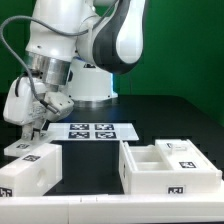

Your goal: Assemble cabinet

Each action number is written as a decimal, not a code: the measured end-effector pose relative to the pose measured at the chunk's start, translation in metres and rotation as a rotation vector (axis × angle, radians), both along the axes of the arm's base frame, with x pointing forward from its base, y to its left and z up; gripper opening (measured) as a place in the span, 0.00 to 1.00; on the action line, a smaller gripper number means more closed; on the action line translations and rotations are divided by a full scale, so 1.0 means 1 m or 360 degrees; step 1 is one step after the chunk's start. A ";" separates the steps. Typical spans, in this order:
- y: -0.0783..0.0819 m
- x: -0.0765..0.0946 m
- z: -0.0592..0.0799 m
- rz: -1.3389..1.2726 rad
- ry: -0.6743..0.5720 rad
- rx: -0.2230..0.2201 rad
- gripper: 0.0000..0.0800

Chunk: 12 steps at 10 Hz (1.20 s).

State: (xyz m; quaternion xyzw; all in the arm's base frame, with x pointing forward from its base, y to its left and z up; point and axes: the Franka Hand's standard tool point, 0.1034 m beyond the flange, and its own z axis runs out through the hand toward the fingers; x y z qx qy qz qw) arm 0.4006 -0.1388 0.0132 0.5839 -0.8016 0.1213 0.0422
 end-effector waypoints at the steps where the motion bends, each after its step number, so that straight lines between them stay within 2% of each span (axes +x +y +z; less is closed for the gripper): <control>1: -0.001 0.000 0.000 0.0000 0.0000 -0.0003 0.08; 4: -0.002 0.001 0.002 0.0041 0.0004 -0.0007 0.08; 5: 0.000 0.008 0.007 0.0174 0.0010 0.0003 0.08; 7: 0.013 0.020 0.022 0.0376 -0.0016 0.0026 0.08; 8: 0.019 0.021 0.023 0.0395 -0.0024 0.0034 0.08; 9: 0.013 0.013 0.016 0.0308 -0.0007 0.0000 0.08; 11: 0.009 0.011 0.013 0.0301 0.0006 -0.0008 0.08; 12: 0.010 0.011 0.011 0.0428 0.0048 -0.0023 0.08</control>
Offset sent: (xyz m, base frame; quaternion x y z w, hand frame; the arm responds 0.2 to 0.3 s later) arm 0.0000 0.0000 0.0000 0.0000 0.0000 0.0000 1.0000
